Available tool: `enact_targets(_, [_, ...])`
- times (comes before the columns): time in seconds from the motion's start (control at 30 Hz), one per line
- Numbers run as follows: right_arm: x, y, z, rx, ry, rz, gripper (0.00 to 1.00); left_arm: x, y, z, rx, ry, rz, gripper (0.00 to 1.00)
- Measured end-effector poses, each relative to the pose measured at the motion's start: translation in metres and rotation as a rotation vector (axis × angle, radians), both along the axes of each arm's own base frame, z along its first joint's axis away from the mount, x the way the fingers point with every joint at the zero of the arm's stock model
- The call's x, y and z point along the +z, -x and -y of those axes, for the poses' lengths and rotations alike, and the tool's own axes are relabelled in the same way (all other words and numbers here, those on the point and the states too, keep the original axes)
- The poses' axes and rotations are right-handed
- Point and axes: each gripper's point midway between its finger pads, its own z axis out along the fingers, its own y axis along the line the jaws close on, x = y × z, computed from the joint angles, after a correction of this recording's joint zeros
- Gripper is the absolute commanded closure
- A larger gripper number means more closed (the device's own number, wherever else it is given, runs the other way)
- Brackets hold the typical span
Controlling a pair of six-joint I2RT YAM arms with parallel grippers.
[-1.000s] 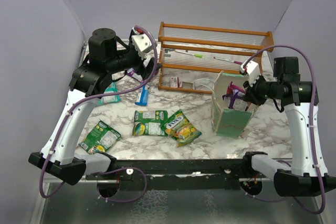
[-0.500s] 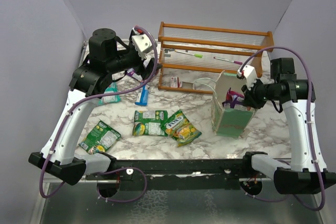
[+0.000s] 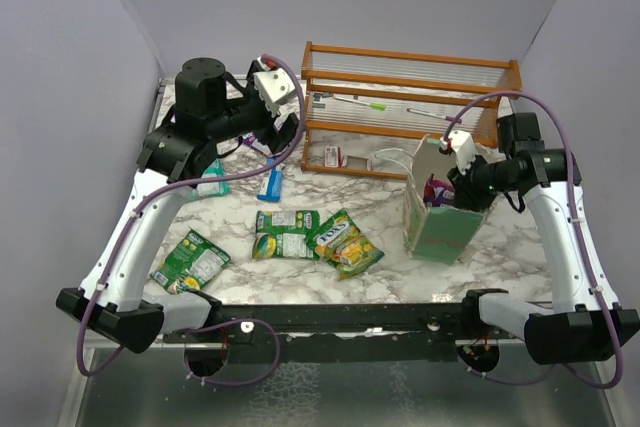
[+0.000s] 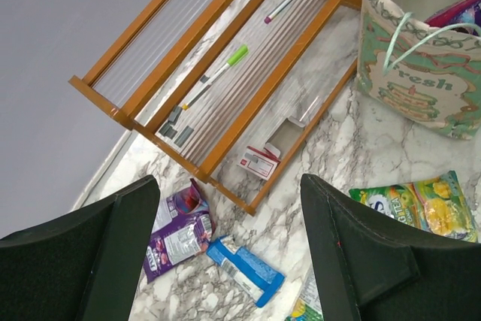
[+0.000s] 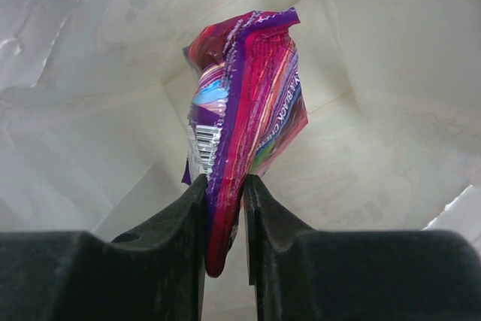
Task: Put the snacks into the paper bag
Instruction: Place the snack in the paper bag.
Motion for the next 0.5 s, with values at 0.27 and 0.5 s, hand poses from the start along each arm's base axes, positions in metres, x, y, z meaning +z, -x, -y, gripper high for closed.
enact_targets(0.27, [0.010, -0.009, -0.001, -0.011, -0.006, 0.038, 0.51, -0.036, -0.026, -0.017, 0.138, -0.074, -0.008, 0.20])
enact_targets(0.5, [0.030, -0.018, -0.002, -0.015, -0.012, 0.101, 0.37, -0.078, -0.049, -0.043, 0.304, -0.151, -0.043, 0.15])
